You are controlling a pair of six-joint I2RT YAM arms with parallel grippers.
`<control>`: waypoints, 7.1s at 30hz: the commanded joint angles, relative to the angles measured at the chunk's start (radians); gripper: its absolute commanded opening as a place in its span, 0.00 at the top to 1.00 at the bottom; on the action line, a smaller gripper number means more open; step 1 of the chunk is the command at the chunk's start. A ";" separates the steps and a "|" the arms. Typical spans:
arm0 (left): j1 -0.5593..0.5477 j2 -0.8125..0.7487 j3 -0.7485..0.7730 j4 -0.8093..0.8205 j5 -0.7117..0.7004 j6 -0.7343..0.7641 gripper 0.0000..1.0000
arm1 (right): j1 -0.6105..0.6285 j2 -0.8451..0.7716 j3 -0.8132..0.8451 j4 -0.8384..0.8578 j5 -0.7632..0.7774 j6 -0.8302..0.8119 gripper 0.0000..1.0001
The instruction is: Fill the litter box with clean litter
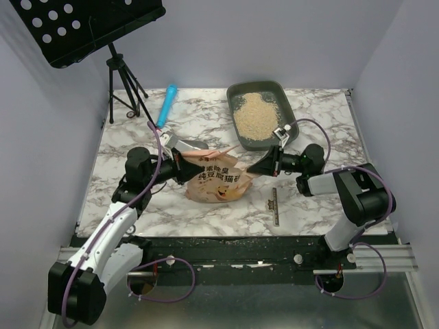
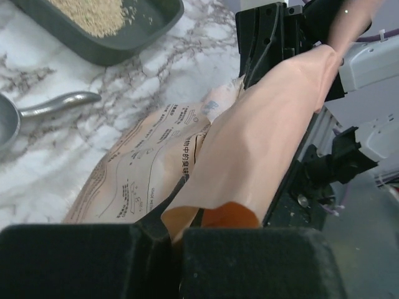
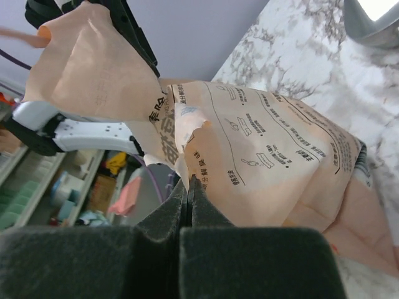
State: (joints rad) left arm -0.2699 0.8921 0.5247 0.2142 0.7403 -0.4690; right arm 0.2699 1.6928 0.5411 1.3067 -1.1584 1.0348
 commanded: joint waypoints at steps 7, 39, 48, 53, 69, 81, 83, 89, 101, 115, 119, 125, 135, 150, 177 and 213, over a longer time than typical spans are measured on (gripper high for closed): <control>0.009 -0.223 0.054 -0.410 0.077 -0.238 1.00 | -0.012 -0.188 -0.090 -0.005 0.029 0.283 0.99; -0.008 -0.492 -0.298 -0.634 0.358 -0.749 1.00 | -0.014 -0.584 -0.300 -1.144 -0.121 0.084 1.00; -0.026 -0.504 -0.379 -0.624 0.367 -0.761 1.00 | -0.014 -0.561 -0.299 -1.245 -0.075 -0.012 1.00; -0.029 -0.516 -0.388 -0.578 0.372 -0.790 1.00 | -0.014 -0.545 -0.271 -1.291 -0.047 -0.071 1.00; -0.040 -0.518 -0.396 -0.498 0.367 -0.846 1.00 | -0.006 -0.571 0.275 -1.808 0.307 -0.591 0.58; -0.046 -0.510 -0.379 -0.503 0.355 -0.844 1.00 | 0.403 -0.423 0.606 -2.093 0.404 -0.995 0.54; -0.046 -0.509 -0.376 -0.501 0.353 -0.844 1.00 | 0.477 -0.415 0.623 -2.126 0.457 -1.057 0.54; -0.049 -0.501 -0.359 -0.518 0.347 -0.830 1.00 | 0.638 -0.453 0.596 -2.100 0.643 -1.174 0.53; -0.049 -0.504 -0.358 -0.526 0.347 -0.824 1.00 | 0.767 -0.519 0.471 -2.003 0.674 -1.317 0.49; -0.051 -0.490 -0.359 -0.493 0.347 -0.835 1.00 | 0.807 -0.509 0.369 -1.937 0.695 -1.363 0.45; -0.051 -0.470 -0.358 -0.463 0.344 -0.844 1.00 | 0.821 -0.521 0.320 -1.904 0.694 -1.331 0.45; -0.051 -0.458 -0.338 -0.467 0.344 -0.838 1.00 | 0.828 -0.493 0.322 -1.897 0.686 -1.311 0.47; -0.051 -0.453 -0.339 -0.432 0.350 -0.855 1.00 | 0.828 -0.424 0.373 -1.982 0.715 -1.322 0.75; -0.040 -0.167 0.171 -0.922 -0.033 -0.213 0.84 | 0.828 -0.481 0.379 -1.963 0.825 -1.248 1.00; -0.394 -0.081 0.400 -0.901 -0.110 0.541 0.40 | 0.654 -0.421 0.385 -1.811 0.810 -1.176 1.00; -0.543 0.208 0.293 -0.727 -0.239 0.642 0.38 | 0.643 -0.522 0.341 -1.776 0.818 -1.131 1.00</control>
State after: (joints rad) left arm -0.8055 1.0527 0.8116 -0.5186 0.5087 0.1638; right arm 0.9165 1.2072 0.8909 -0.5117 -0.3565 -0.0967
